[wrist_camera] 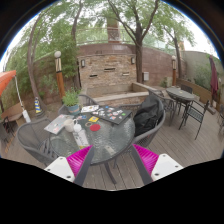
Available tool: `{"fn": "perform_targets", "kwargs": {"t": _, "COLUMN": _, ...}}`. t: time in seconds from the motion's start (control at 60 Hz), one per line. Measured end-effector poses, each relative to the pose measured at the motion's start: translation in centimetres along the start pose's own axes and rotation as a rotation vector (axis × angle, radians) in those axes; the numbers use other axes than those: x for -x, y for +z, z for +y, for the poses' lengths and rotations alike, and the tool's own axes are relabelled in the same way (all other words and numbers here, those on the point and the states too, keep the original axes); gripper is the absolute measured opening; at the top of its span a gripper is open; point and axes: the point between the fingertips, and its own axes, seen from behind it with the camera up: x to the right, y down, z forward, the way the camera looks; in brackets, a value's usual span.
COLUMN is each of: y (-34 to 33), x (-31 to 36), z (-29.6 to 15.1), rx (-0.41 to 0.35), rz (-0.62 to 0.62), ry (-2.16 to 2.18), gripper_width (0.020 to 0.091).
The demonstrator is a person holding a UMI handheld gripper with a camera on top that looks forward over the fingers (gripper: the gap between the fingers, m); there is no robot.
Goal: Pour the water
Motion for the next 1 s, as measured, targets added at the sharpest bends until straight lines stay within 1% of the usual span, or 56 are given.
{"fn": "perform_targets", "kwargs": {"t": 0.05, "y": -0.3, "x": 0.1, "z": 0.3, "rx": -0.007, "rz": -0.006, "ry": 0.018, "gripper_width": 0.0832}}
{"fn": "perform_targets", "kwargs": {"t": 0.2, "y": 1.6, "x": 4.9, "z": 1.1, "rx": -0.055, "rz": -0.033, "ry": 0.019, "gripper_width": 0.0832}}
{"fn": "perform_targets", "kwargs": {"t": 0.3, "y": 4.7, "x": 7.8, "z": 4.1, "rx": -0.031, "rz": -0.04, "ry": 0.005, "gripper_width": 0.0828}}
{"fn": "perform_targets", "kwargs": {"t": 0.433, "y": 9.4, "x": 13.2, "z": 7.5, "rx": -0.021, "rz": -0.071, "ry": -0.001, "gripper_width": 0.0828}}
{"fn": "perform_targets", "kwargs": {"t": 0.583, "y": 17.3, "x": 19.4, "z": 7.7, "rx": -0.12, "rz": -0.095, "ry": -0.05, "gripper_width": 0.0822}}
{"fn": "perform_targets", "kwargs": {"t": 0.617, "y": 18.4, "x": 21.8, "z": 6.8, "rx": -0.132, "rz": -0.091, "ry": -0.048, "gripper_width": 0.0816}}
{"fn": "perform_targets", "kwargs": {"t": 0.667, "y": 20.7, "x": 23.0, "z": 6.8, "rx": -0.145, "rz": -0.077, "ry": -0.034, "gripper_width": 0.0805}}
{"fn": "perform_targets", "kwargs": {"t": 0.8, "y": 25.8, "x": 22.9, "z": 6.0, "rx": -0.228, "rz": -0.029, "ry": -0.022, "gripper_width": 0.0804}}
{"fn": "perform_targets", "kwargs": {"t": 0.933, "y": 29.1, "x": 23.2, "z": 4.0, "rx": -0.307, "rz": -0.037, "ry": -0.028, "gripper_width": 0.0809}}
{"fn": "perform_targets", "kwargs": {"t": 0.967, "y": 29.6, "x": 23.3, "z": 3.2, "rx": -0.336, "rz": -0.036, "ry": -0.032, "gripper_width": 0.0795}}
{"fn": "perform_targets", "kwargs": {"t": 0.983, "y": 30.0, "x": 23.3, "z": 2.9, "rx": -0.35, "rz": -0.039, "ry": -0.036, "gripper_width": 0.0767}}
{"fn": "perform_targets", "kwargs": {"t": 1.0, "y": 30.1, "x": 23.5, "z": 2.8, "rx": -0.354, "rz": -0.041, "ry": -0.042, "gripper_width": 0.0689}}
